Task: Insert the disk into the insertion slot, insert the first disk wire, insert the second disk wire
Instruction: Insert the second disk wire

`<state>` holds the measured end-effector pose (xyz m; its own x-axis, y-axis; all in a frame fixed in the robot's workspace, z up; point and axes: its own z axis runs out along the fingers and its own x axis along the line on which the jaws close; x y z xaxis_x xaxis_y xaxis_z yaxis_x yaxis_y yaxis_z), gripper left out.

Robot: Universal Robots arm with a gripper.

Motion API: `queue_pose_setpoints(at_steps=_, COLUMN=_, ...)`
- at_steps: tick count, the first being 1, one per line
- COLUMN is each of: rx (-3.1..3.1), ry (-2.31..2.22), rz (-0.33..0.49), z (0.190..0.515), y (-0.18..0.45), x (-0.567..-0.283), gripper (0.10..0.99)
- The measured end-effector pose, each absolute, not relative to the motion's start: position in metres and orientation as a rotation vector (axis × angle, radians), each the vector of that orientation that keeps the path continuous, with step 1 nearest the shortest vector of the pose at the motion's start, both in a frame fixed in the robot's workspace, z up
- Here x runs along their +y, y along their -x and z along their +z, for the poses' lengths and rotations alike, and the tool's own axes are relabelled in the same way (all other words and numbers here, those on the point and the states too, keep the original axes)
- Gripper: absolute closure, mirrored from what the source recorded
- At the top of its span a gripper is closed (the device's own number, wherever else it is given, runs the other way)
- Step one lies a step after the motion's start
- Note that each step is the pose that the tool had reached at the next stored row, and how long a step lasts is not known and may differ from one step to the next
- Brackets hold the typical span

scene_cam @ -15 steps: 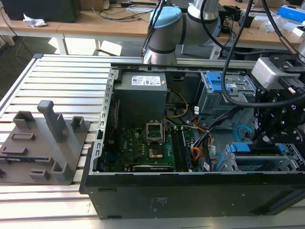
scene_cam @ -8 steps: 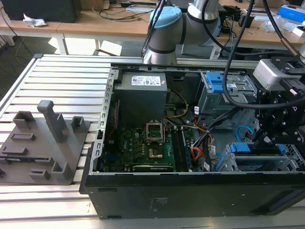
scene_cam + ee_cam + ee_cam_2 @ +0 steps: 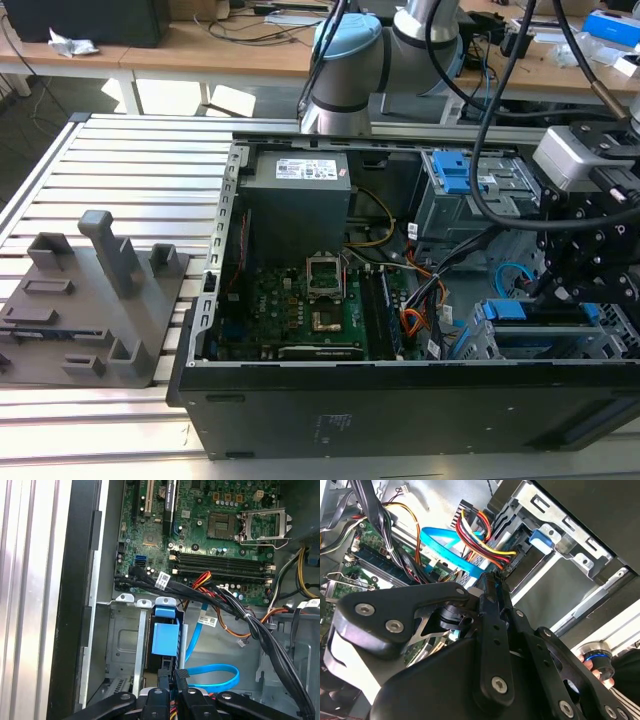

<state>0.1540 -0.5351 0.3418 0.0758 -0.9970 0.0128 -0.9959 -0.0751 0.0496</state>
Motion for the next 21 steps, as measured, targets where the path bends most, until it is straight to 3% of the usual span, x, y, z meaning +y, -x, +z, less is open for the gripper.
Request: queue_pose_setpoints(at_steps=21, rx=-2.106, ry=-2.27, rz=-0.038, z=0.338, y=-0.1547, x=-0.538, gripper=0.922)
